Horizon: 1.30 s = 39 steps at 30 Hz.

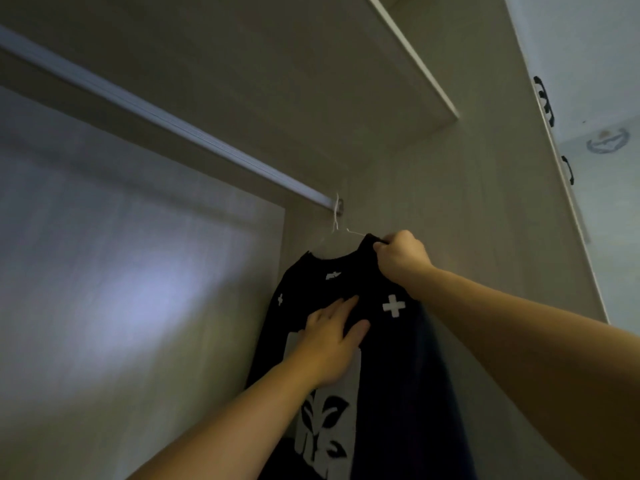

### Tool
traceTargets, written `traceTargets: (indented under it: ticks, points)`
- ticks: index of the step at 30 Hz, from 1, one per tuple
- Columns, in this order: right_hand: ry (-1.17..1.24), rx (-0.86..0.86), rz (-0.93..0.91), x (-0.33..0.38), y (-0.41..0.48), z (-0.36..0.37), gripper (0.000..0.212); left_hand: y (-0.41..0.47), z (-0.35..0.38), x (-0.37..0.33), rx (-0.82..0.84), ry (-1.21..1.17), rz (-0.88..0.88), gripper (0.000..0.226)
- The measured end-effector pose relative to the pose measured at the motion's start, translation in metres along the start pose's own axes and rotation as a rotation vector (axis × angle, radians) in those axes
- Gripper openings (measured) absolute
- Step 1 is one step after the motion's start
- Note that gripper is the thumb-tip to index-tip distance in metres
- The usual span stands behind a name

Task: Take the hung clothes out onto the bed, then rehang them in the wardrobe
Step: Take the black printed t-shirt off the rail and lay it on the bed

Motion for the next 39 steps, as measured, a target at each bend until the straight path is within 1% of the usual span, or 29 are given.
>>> traceTargets:
  ticks: [4,8,12,17,20,23,27,31,33,37,39]
  points:
    - [0.002,-0.068,-0.15,0.005,-0.003,-0.021,0.024,0.0,-0.008,-0.005,-0.111,-0.025,0.043,0.057]
    - [-0.008,-0.132,-0.247,0.002,-0.014,-0.059,0.029,0.0,-0.023,-0.016,-0.321,0.036,0.068,0.058]
    - [-0.093,-0.225,-0.322,-0.014,-0.028,-0.121,0.029,-0.002,-0.033,-0.036,-0.519,0.049,0.078,0.06]
    - [-0.251,-0.341,-0.417,-0.032,-0.047,-0.222,0.024,0.002,-0.017,-0.085,-0.628,0.001,0.091,0.062]
    - [-0.365,-0.393,-0.455,-0.042,-0.06,-0.286,0.021,0.0,0.006,-0.129,-0.633,-0.039,0.138,0.061]
    - [-0.518,-0.442,-0.464,-0.059,-0.069,-0.351,0.021,-0.01,0.035,-0.183,-0.603,-0.122,0.181,0.059]
    - [-0.699,-0.514,-0.446,-0.083,-0.084,-0.443,0.022,-0.031,0.072,-0.27,-0.603,-0.259,0.332,0.057]
    - [-0.851,-0.554,-0.433,-0.106,-0.108,-0.535,0.023,-0.062,0.112,-0.358,-0.592,-0.444,0.331,0.05]
    - [-0.907,-0.556,-0.41,-0.12,-0.124,-0.58,0.024,-0.081,0.134,-0.4,-0.535,-0.531,0.319,0.049]
    - [-1.004,-0.558,-0.334,-0.152,-0.163,-0.662,0.029,-0.122,0.193,-0.472,-0.357,-0.659,0.251,0.045]
    - [-1.059,-0.561,-0.294,-0.168,-0.186,-0.697,0.025,-0.147,0.227,-0.503,-0.254,-0.705,0.231,0.039]
Point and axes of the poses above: each hand's wrist, its own y-axis towards the middle knuckle, its own z-axis out of the palm, x = y × z, the point moved 4 cm from there along y, towards the middle knuckle, and after that the axes turned 14 degrees about -x, right-handed, at the moved point
